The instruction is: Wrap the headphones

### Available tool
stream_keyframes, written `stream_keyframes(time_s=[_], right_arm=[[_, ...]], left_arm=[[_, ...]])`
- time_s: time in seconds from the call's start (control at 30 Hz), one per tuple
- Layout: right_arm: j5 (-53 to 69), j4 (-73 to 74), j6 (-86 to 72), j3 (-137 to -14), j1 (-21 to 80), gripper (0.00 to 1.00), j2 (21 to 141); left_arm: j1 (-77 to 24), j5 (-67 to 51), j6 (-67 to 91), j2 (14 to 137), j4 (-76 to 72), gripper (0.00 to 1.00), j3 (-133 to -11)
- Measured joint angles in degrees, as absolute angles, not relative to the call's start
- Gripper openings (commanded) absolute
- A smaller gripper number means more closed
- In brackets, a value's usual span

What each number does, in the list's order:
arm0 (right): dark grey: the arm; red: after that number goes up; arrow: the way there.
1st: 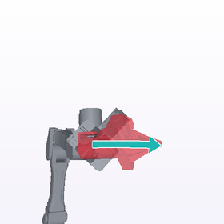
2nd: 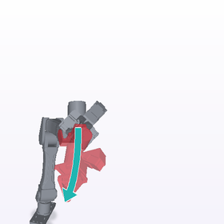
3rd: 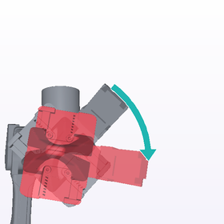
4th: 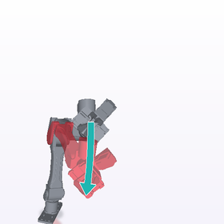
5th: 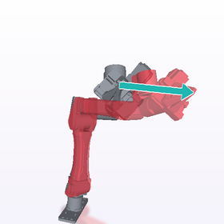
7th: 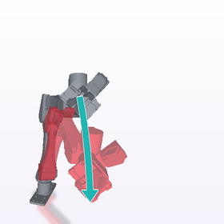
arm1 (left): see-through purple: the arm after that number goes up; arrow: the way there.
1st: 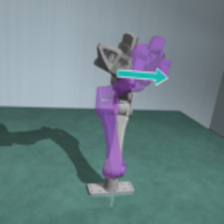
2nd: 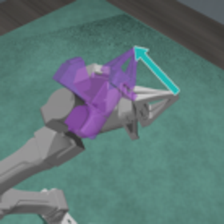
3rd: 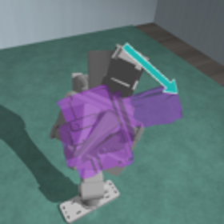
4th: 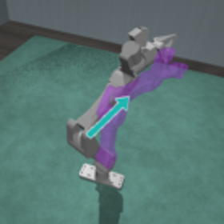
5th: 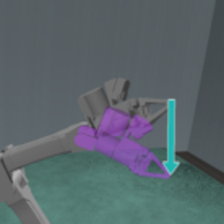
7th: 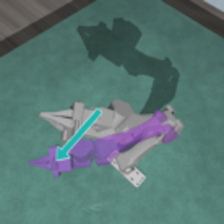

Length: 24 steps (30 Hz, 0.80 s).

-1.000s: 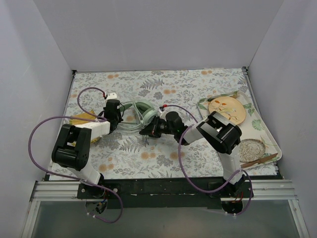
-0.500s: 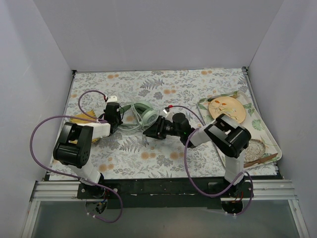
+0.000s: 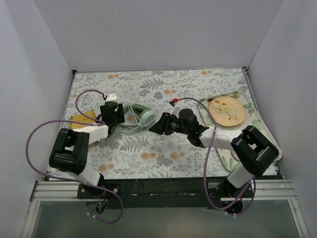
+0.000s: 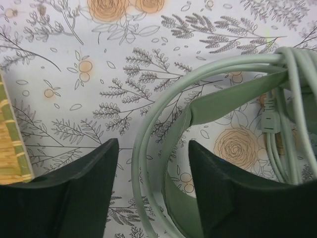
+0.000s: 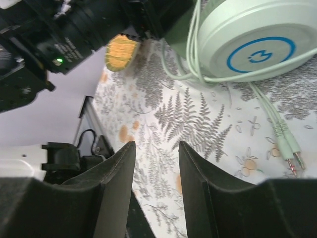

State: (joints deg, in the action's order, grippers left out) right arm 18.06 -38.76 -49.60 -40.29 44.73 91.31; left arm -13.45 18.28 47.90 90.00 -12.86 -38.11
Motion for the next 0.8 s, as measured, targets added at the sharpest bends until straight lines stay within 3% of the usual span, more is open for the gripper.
stream_keyframes(time_s=[0.07,0.2,0.3,0.47,0.6,0.73,0.8], right_arm=[[17.06,-36.03,-46.81,-40.40,44.51,0.49,90.13],[15.31,-30.33,-40.58,-40.73,43.27,0.49,86.41],[14.55,-26.68,-35.53,-41.19,40.75,0.50,83.22],[10.92,-19.20,-27.20,-42.09,34.81,0.60,78.41],[4.84,-13.78,-21.04,-41.87,28.93,0.85,73.95],[-1.34,-10.31,-16.69,-39.94,22.35,0.99,69.04],[-4.21,-9.15,-15.66,-39.00,20.12,0.99,67.31]], left_arm=[[-13.45,18.17,47.16,88.71,-12.86,0.71,-38.20],[-13.45,17.85,45.56,86.00,-12.43,0.98,-38.79],[-13.04,17.30,43.97,83.57,-11.66,0.98,-39.77],[-10.31,13.78,40.75,76.75,-7.62,0.98,-41.85],[-7.44,9.47,36.73,69.71,-1.10,0.98,-45.67],[-6.26,6.48,32.36,61.08,6.39,0.98,-46.92],[-5.74,5.37,30.13,56.07,10.00,0.98,-46.11]])
